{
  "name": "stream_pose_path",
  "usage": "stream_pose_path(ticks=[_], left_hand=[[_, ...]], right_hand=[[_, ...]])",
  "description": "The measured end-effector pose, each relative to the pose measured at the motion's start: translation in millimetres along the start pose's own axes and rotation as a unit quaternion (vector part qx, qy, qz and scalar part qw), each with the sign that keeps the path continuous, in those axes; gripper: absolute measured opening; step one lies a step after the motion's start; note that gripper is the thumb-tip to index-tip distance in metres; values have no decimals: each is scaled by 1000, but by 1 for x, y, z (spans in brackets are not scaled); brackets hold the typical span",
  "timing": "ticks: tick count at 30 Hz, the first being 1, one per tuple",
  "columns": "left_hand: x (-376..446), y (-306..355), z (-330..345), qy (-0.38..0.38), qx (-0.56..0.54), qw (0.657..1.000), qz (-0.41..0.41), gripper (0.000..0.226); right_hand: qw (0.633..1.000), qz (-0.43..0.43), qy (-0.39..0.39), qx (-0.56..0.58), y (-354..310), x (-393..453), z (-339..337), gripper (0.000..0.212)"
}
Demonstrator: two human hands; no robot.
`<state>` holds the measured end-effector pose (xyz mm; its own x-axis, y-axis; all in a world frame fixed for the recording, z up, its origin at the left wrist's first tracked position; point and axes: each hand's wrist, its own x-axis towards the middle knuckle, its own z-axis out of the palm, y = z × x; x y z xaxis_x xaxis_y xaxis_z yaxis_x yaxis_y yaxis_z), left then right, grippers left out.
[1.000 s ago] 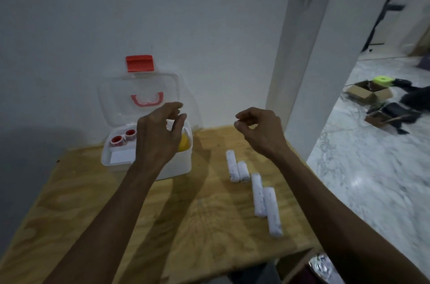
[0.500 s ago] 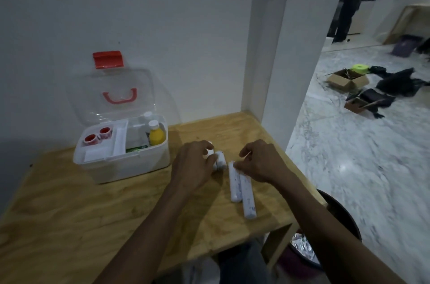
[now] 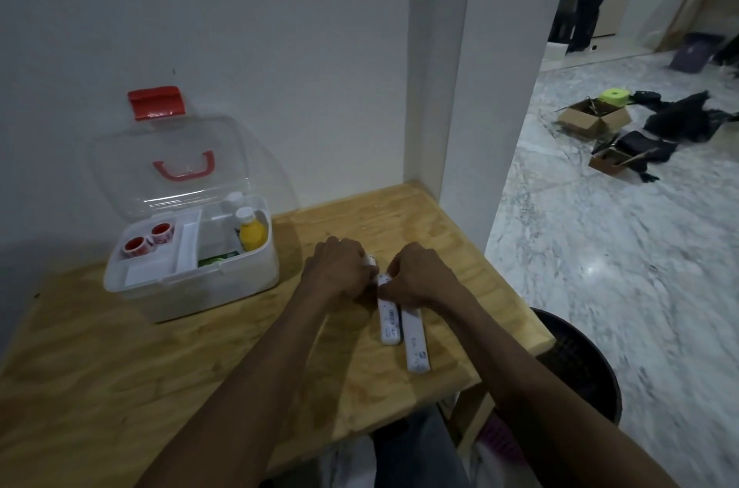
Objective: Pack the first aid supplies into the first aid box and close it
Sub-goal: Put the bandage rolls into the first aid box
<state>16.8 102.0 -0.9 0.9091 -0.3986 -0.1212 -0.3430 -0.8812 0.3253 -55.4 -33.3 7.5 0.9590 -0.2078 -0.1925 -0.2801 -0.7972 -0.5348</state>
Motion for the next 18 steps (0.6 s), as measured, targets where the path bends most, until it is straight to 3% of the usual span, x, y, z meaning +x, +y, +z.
stream_pose_path(ticks=[4, 7, 12, 18], left_hand=[[-1, -2, 2, 7, -15, 1000, 20, 38], [-6, -2, 2, 40, -49, 997, 35, 23], [-14, -4, 3, 66, -44, 995, 62, 25], [-18, -12, -2, 68, 11, 997, 29, 32]], right_hand=[[999, -6, 9, 52, 3, 1, 3, 32], [996, -11, 26, 88, 4, 0, 5, 24], [994, -12, 38, 102, 2, 2, 7, 35], [993, -14, 81, 81, 5, 6, 9, 39]])
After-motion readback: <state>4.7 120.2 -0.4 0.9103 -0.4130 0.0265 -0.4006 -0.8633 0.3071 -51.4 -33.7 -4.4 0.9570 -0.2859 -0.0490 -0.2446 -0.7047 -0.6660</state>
